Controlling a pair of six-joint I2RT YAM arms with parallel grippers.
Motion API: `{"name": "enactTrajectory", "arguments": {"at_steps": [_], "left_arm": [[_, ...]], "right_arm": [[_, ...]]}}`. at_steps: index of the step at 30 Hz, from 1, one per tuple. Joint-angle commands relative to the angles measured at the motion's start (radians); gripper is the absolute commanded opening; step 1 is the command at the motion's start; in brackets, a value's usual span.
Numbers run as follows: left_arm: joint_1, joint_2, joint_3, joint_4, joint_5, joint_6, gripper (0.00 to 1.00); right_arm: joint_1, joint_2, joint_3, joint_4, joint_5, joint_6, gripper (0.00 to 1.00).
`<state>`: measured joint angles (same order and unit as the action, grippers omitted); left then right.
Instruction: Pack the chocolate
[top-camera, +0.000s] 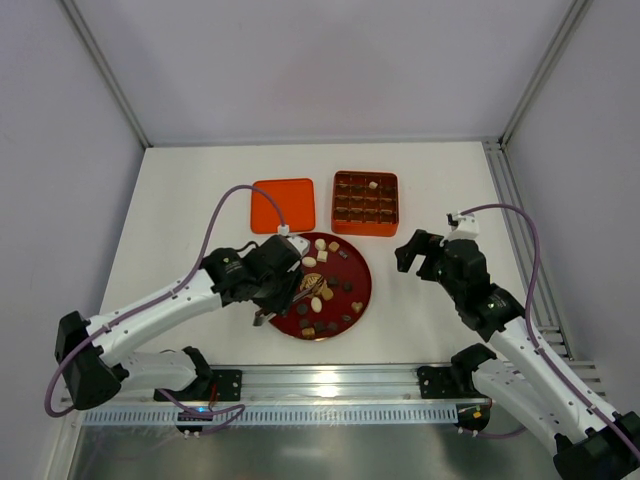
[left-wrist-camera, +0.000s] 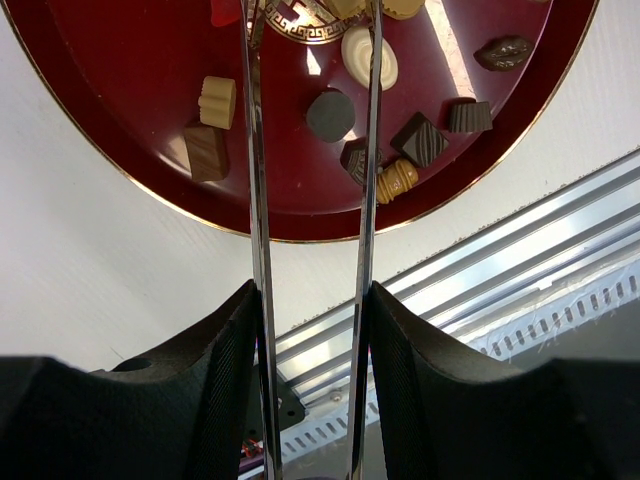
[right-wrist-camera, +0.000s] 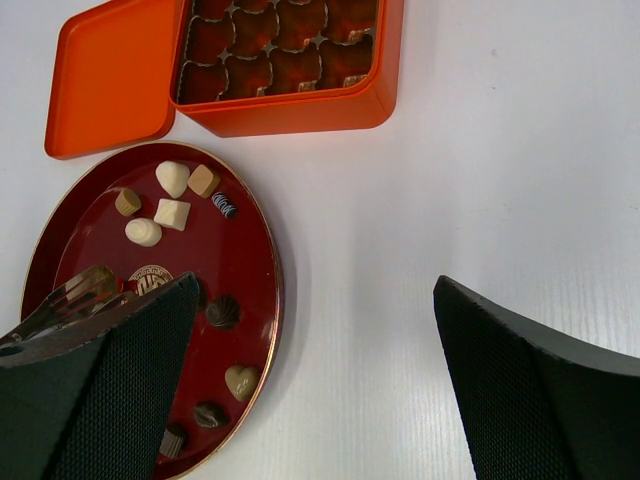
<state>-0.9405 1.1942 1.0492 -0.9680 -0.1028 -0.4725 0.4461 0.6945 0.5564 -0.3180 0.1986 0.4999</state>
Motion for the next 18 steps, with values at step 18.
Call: {"name": "enactTrajectory", "arguments": {"at_steps": [18], "left_arm": [[-0.02,0.001,0.041,0.02,0.02,-0.006,0.45]], "right_arm": [[0.003,-0.01,-0.006,0.034,0.012,0.005,1.0]]}}
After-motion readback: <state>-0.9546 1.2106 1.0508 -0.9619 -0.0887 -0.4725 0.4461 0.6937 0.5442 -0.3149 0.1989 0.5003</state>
